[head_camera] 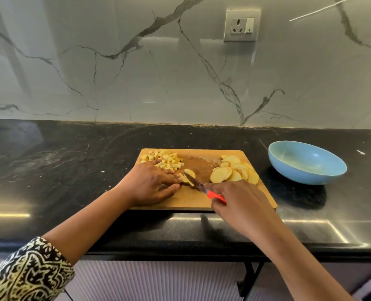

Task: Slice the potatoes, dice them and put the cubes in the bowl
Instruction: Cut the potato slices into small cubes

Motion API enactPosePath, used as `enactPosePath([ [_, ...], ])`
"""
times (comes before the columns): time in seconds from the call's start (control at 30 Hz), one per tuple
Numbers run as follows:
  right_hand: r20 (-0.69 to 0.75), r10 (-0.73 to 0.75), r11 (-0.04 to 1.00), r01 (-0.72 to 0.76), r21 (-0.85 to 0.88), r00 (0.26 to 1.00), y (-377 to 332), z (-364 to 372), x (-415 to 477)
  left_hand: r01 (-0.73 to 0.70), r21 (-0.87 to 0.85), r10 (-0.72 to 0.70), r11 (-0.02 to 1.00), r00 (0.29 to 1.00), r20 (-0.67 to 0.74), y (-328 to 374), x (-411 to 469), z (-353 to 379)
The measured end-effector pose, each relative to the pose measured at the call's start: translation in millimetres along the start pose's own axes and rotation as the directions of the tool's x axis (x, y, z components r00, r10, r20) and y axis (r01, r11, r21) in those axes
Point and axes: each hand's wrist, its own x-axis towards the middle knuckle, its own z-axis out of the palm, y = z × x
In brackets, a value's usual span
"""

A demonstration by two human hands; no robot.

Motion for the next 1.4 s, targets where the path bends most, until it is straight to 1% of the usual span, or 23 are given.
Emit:
enactPosePath([
  [0.1,-0.071,0.046,0.998,-0.043,0.041,0.996,7.8,-5.3,-5.0,0.063,-0.067,-0.065,0.996,0.998,-0.025,-2.9,0.8,2.9],
  [0.2,-0.199,0.116,0.992,-0.104,0.070,0.973,18.0,0.9,-1.0,0.163,-0.065,-0.170,0.985,0.978,-0.125,-0.9,5.3,6.2],
  [0.27,-0.274,0.162,0.985,-0.138,0.104,0.948,23.4,11.3,2.0,0.158,-0.065,-0.165,0.985,0.976,-0.142,6.6,13.9,5.0],
  [0.33,-0.310,0.192,0.976,-0.150,0.155,0.931,26.5,21.8,3.2,0.097,-0.059,-0.100,0.994,0.993,-0.065,15.1,25.6,4.0],
  [0.4,-0.352,0.203,0.970,-0.138,0.201,0.914,29.8,27.6,2.8,-0.009,-0.007,0.009,1.000,1.000,-0.003,20.1,37.6,7.3],
  [0.47,-0.401,0.201,0.968,-0.117,0.224,0.894,33.5,29.1,2.3,-0.133,0.032,0.132,0.991,0.991,0.025,22.0,46.7,8.0],
  [0.53,-0.416,0.199,0.967,-0.110,0.229,0.887,35.5,30.5,1.6,-0.235,0.090,0.232,0.968,0.972,0.040,16.7,50.5,6.4],
  [0.6,-0.412,0.196,0.968,-0.108,0.228,0.890,36.2,32.0,1.2,-0.279,0.171,0.279,0.945,0.960,0.025,6.6,50.9,6.0],
  [0.67,-0.395,0.190,0.968,-0.104,0.229,0.899,35.8,32.9,1.9,-0.234,0.156,0.236,0.959,0.972,0.007,-0.7,49.2,5.3],
  [0.73,-0.376,0.198,0.963,-0.108,0.247,0.905,35.6,32.7,2.6,-0.131,0.050,0.130,0.990,0.991,0.012,-3.6,48.4,6.4],
  [0.77,-0.376,0.202,0.960,-0.108,0.258,0.904,35.6,32.7,2.7,-0.078,0.001,0.078,0.997,0.996,0.039,-4.5,48.8,5.1],
  [0.83,-0.389,0.204,0.958,-0.102,0.268,0.899,35.1,32.6,2.2,0.006,-0.106,0.012,0.994,0.986,0.166,-8.5,50.2,-3.4],
  [0.9,-0.393,0.208,0.957,-0.103,0.270,0.896,35.0,32.0,1.2,0.082,-0.189,-0.009,0.979,0.933,0.359,-18.1,52.9,-14.1],
  [0.93,-0.391,0.208,0.957,-0.105,0.269,0.896,35.2,31.9,0.8,0.110,-0.201,-0.014,0.973,0.904,0.426,-23.6,54.5,-17.8],
  [0.97,-0.389,0.208,0.958,-0.106,0.267,0.898,35.0,31.7,0.2,0.132,-0.205,-0.024,0.970,0.889,0.457,-29.0,56.4,-19.5],
  [1.0,-0.389,0.208,0.958,-0.106,0.267,0.898,34.5,31.2,-0.7,0.143,-0.210,-0.032,0.967,0.888,0.459,-33.0,58.7,-19.8],
  [1.17,-0.392,0.217,0.957,-0.117,0.265,0.894,32.5,28.1,-0.7,0.119,-0.220,-0.024,0.968,0.919,0.393,-29.5,67.1,-14.5],
  [1.27,-0.376,0.197,0.968,-0.120,0.219,0.905,30.8,24.2,-2.8,0.132,-0.163,-0.075,0.978,0.946,0.315,-15.5,61.2,-10.4],
  [1.33,-0.332,0.191,0.972,-0.131,0.194,0.924,28.4,20.2,-6.3,0.143,-0.051,-0.131,0.988,0.972,0.194,-5.6,52.4,-1.6],
  [1.4,-0.289,0.184,0.975,-0.136,0.177,0.939,25.6,15.9,-9.1,0.147,0.094,-0.150,0.985,0.988,0.021,4.9,43.2,10.7],
])
